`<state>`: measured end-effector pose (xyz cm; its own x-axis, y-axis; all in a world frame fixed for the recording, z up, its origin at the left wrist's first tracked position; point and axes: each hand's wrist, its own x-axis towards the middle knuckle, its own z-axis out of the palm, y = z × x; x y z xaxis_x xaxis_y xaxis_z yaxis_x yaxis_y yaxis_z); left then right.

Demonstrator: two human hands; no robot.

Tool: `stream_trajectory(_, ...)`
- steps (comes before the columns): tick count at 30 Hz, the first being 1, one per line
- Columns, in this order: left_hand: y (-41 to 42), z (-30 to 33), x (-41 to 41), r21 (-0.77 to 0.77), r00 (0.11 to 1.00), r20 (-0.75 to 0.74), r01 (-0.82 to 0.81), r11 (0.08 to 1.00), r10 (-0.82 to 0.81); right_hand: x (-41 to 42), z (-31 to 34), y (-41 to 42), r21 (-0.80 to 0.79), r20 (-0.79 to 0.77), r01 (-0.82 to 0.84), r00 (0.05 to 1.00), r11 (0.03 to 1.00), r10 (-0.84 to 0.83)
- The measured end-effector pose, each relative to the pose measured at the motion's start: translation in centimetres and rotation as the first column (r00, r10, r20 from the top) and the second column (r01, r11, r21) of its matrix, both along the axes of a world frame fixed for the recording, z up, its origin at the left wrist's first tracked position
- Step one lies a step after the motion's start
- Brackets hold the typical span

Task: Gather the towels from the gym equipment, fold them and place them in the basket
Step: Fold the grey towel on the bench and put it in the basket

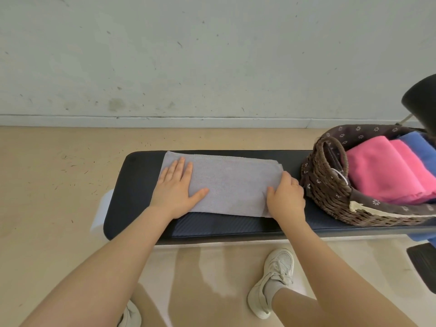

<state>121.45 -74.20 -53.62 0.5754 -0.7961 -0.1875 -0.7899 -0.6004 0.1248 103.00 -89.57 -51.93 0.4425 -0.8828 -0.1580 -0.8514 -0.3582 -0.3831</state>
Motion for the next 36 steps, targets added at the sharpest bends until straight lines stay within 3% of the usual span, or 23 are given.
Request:
stream_trajectory(7, -1.8, 1.5, -2.3, 0.022, 0.994, -0.051, -0.093, 0.995, 0.094, -1.1, 1.6, -0.5, 0.273, 0.05, 0.142, 0.986, 0.951, -0.161)
stream_trajectory(10, -3.9, 2.0, -4.2, -0.068, 0.995, -0.072, 0.062, 0.996, -0.067, -1.2, 2.2, -1.4, 0.402, 0.148, 0.135, 0.967, 0.906, -0.209)
stream_trajectory(14, -6.6, 1.3, -6.9, -0.121, 0.973, 0.0, 0.229, 0.966, -0.231, -0.7, 3.4, -1.7, 0.7, 0.315, 0.087, 0.853, 0.709, -0.415)
stream_trajectory(16, -7.3, 0.6, -7.5, -0.104, 0.97, 0.017, 0.244, 0.964, -0.244, 0.0, 3.5, -1.3, 0.66, 0.361, 0.018, 0.869, 0.751, -0.337)
stream_trajectory(19, -7.3, 0.5, -7.3, -0.104, 0.964, -0.036, 0.258, 0.96, -0.263, 1.6, 3.8, -0.2, 0.419, 0.339, -0.091, 0.939, 0.903, -0.063)
stream_trajectory(21, -6.7, 0.9, -6.7, -0.23, 0.963, -0.092, 0.227, 0.946, -0.254, 2.6, 4.0, 0.7, 0.308, 0.295, -0.164, 0.953, 0.937, 0.07)
stream_trajectory(23, -5.5, 1.1, -5.9, -0.433, 0.969, -0.18, 0.077, 0.898, -0.169, 3.5, 4.0, 1.7, 0.258, 0.236, -0.188, 0.963, 0.948, 0.127)
stream_trajectory(25, -4.0, 1.6, -5.3, -0.536, 0.905, -0.419, -0.175, 0.826, -0.08, 4.4, 4.1, 2.8, 0.225, 0.167, -0.209, 0.971, 0.952, 0.174)
stream_trajectory(27, -2.8, 2.0, -4.6, -0.532, 0.776, -0.626, -0.351, 0.771, -0.078, 5.7, 4.2, 4.0, 0.209, 0.127, -0.241, 0.968, 0.948, 0.218)
stream_trajectory(30, -2.0, 2.4, -3.6, -0.544, 0.692, -0.711, -0.428, 0.722, -0.124, 7.5, 3.6, 5.4, 0.242, 0.111, -0.279, 0.959, 0.929, 0.259)
stream_trajectory(34, -2.0, 2.4, -2.1, -0.455, 0.676, -0.73, -0.371, 0.809, -0.101, 8.9, 3.1, 6.1, 0.285, 0.073, -0.364, 0.931, 0.887, 0.359)
stream_trajectory(36, -2.0, 2.4, -1.4, -0.37, 0.618, -0.785, -0.406, 0.835, -0.047, 9.1, 3.3, 5.7, 0.301, 0.109, -0.41, 0.912, 0.861, 0.396)
